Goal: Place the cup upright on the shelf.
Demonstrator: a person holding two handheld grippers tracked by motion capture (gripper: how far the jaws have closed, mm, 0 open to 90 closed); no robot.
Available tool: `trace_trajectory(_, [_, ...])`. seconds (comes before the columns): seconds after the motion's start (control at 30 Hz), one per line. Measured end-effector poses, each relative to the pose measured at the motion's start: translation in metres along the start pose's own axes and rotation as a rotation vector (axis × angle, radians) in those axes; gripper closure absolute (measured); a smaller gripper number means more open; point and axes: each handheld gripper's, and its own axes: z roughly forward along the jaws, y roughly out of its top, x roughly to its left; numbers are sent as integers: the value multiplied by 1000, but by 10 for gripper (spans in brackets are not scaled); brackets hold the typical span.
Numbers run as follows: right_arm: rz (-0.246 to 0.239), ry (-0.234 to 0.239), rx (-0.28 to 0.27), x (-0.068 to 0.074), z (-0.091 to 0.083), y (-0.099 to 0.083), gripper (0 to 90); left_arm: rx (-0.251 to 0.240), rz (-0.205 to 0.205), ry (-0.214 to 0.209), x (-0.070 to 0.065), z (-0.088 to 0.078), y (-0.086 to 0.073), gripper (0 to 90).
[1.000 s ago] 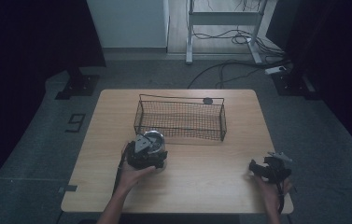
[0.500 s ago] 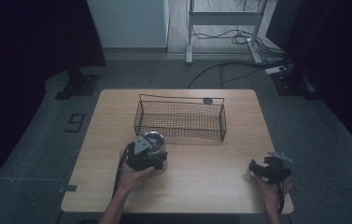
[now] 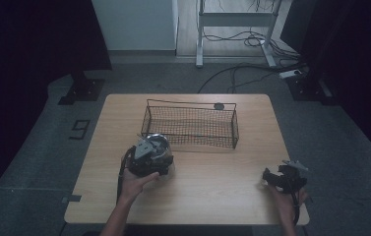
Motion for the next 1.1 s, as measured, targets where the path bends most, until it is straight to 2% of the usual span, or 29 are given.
trace_trajectory(0.27, [0, 1, 0, 0, 0, 0, 43, -2, -1, 8, -2, -4, 20, 41])
trace_trajectory(0.37, [-1, 1, 0, 0, 0, 0, 44, -7, -21, 2, 1, -5, 29, 41])
trace_trajectory(0.5, [-1, 0, 0, 0, 0, 0, 44, -2, -27, 3, 4, -5, 38, 42])
trace_trajectory(0.67, [0, 0, -1, 0, 0, 0, 45, -1, -21, 10, 5, -2, 44, 42])
trace_trajectory(1.1, [0, 0, -1, 0, 0, 0, 46, -12, -43, 11, 10, 6, 55, 42])
